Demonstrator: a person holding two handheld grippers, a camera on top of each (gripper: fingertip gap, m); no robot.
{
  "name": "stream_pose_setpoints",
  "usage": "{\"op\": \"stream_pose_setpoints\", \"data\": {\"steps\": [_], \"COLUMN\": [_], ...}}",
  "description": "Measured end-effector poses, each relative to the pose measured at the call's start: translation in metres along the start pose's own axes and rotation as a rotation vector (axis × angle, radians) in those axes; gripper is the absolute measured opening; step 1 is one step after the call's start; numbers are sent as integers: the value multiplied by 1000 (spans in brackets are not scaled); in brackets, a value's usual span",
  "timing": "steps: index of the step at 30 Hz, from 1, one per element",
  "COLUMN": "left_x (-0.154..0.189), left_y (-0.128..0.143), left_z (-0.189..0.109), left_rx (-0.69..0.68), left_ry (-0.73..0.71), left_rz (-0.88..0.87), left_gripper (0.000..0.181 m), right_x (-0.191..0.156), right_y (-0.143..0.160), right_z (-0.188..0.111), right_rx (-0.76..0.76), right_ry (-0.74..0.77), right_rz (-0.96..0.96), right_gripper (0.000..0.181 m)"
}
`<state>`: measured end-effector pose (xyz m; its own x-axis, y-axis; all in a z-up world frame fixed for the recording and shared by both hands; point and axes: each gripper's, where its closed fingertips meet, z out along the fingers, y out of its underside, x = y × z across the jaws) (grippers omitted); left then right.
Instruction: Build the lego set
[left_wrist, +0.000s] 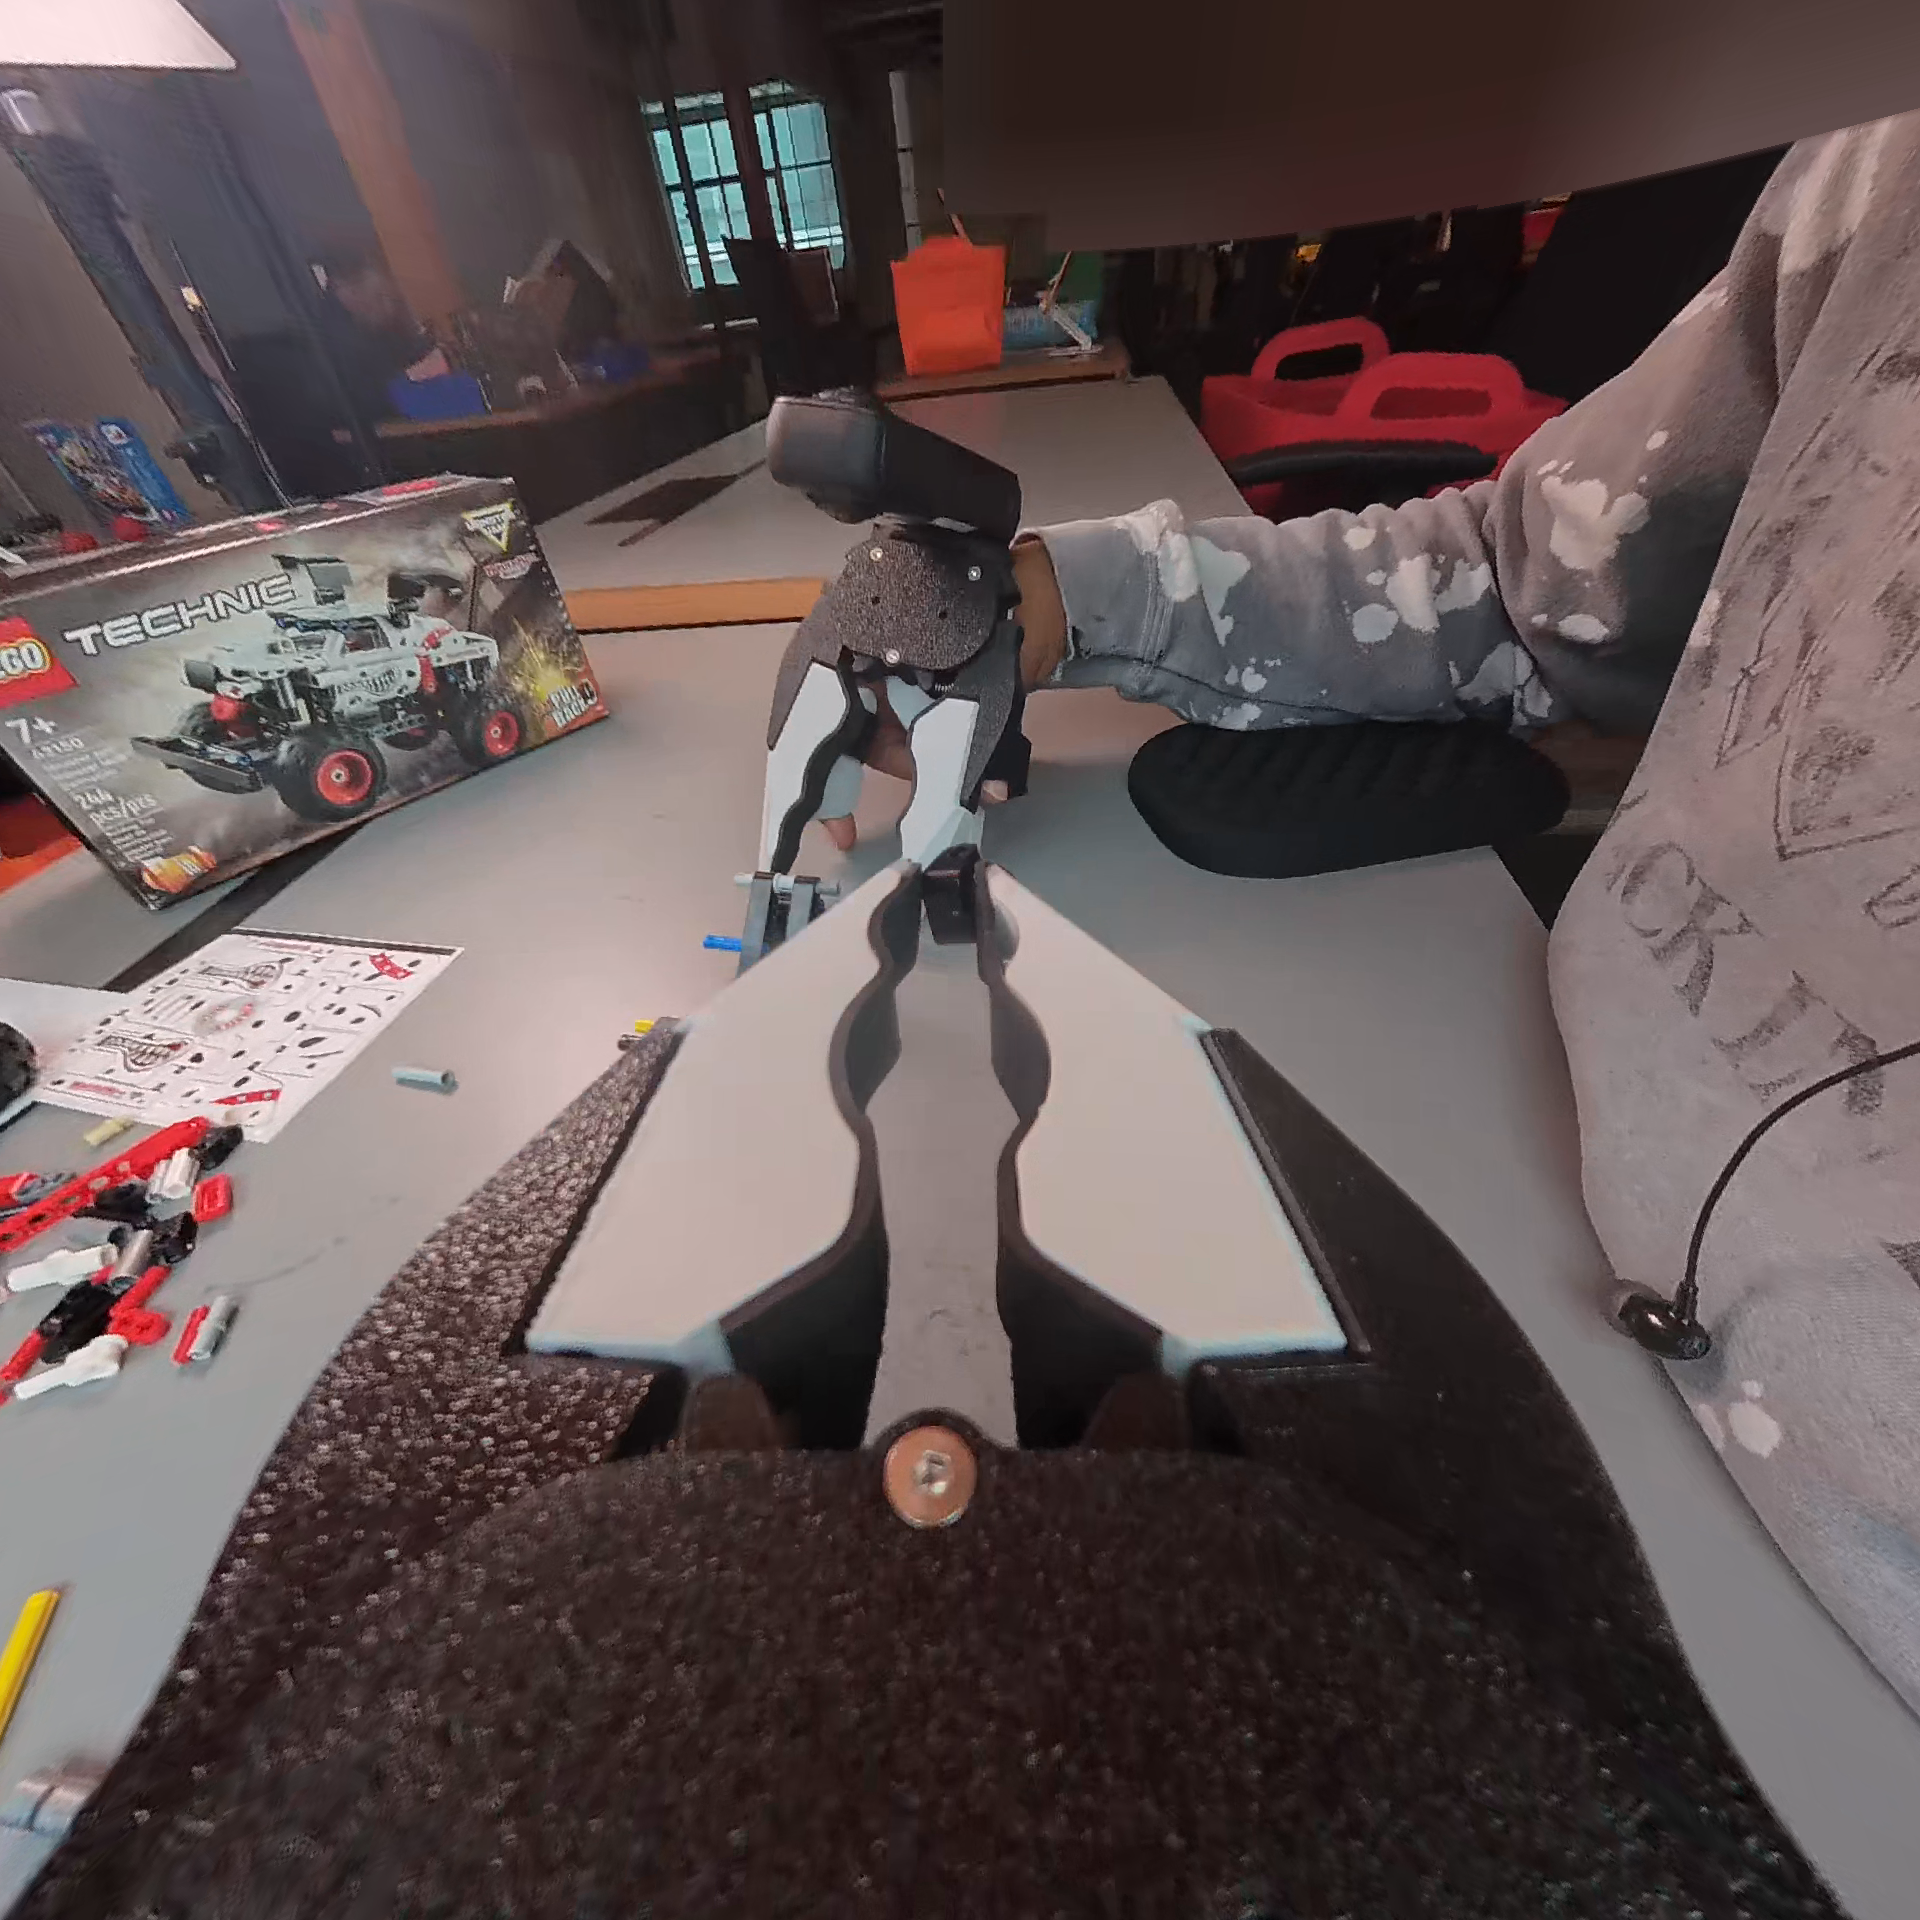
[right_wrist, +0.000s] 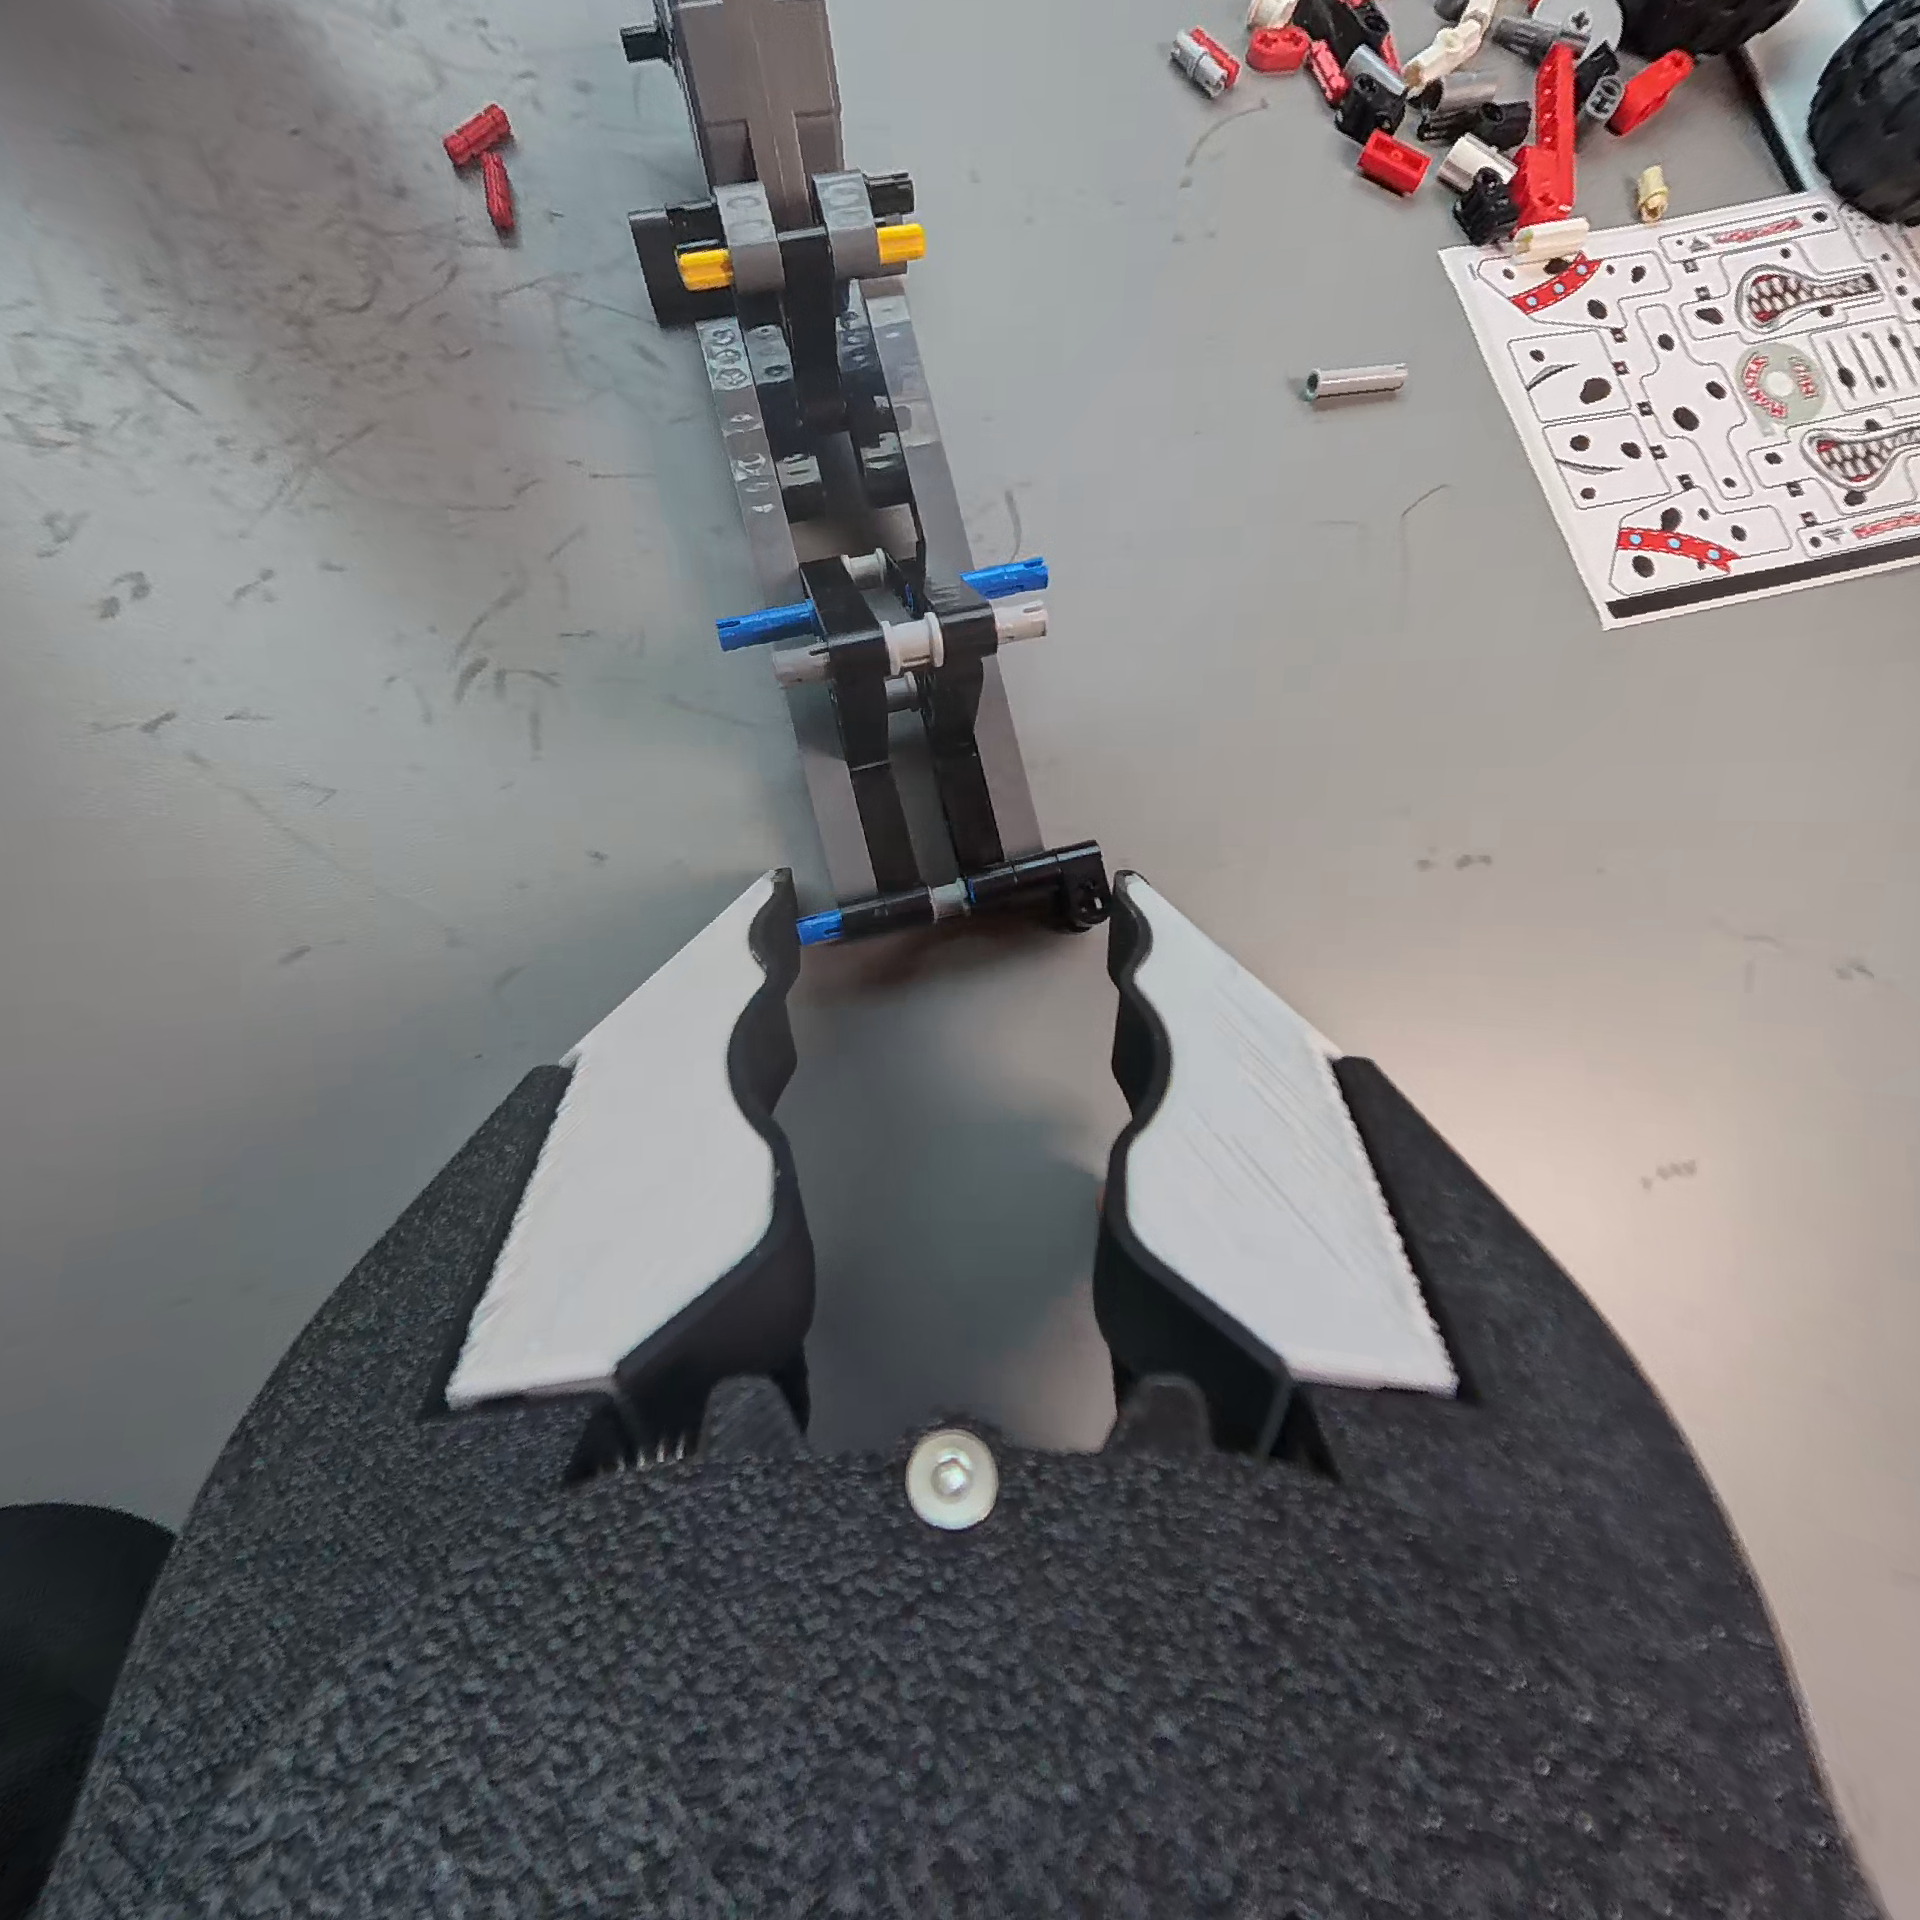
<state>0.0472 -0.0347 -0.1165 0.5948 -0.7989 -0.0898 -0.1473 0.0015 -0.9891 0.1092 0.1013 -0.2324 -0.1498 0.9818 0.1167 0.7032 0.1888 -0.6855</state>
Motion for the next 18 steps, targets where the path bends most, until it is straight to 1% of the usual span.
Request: {"op": "stream_pose_setpoints", "data": {"steps": [4,7,9,13,15,18], "left_x": [-1,-4,-4,-3,-3,-3], "left_y": [0,10,21,50,59,72], "left_z": [-1,1,4,11,13,16], "left_rx": [-4,-51,-109,-267,-321,-406], "left_ry": [-8,-11,-6,-15,-25,-25], "left_rz": [5,-23,-46,-32,-27,-65], "left_gripper": [12,12,12,12,12,12], "right_x": [-1,-2,-2,-3,-4,-4], "right_y": [1,-1,-1,3,5,5], "right_z": [-1,-4,-5,-4,-4,-4], "right_rx": [8,26,27,1,-4,-8], "right_ry": [4,1,5,19,6,3], "right_rz": [9,25,27,18,43,52], "right_gripper": [60,59,59,59,59,60]}}
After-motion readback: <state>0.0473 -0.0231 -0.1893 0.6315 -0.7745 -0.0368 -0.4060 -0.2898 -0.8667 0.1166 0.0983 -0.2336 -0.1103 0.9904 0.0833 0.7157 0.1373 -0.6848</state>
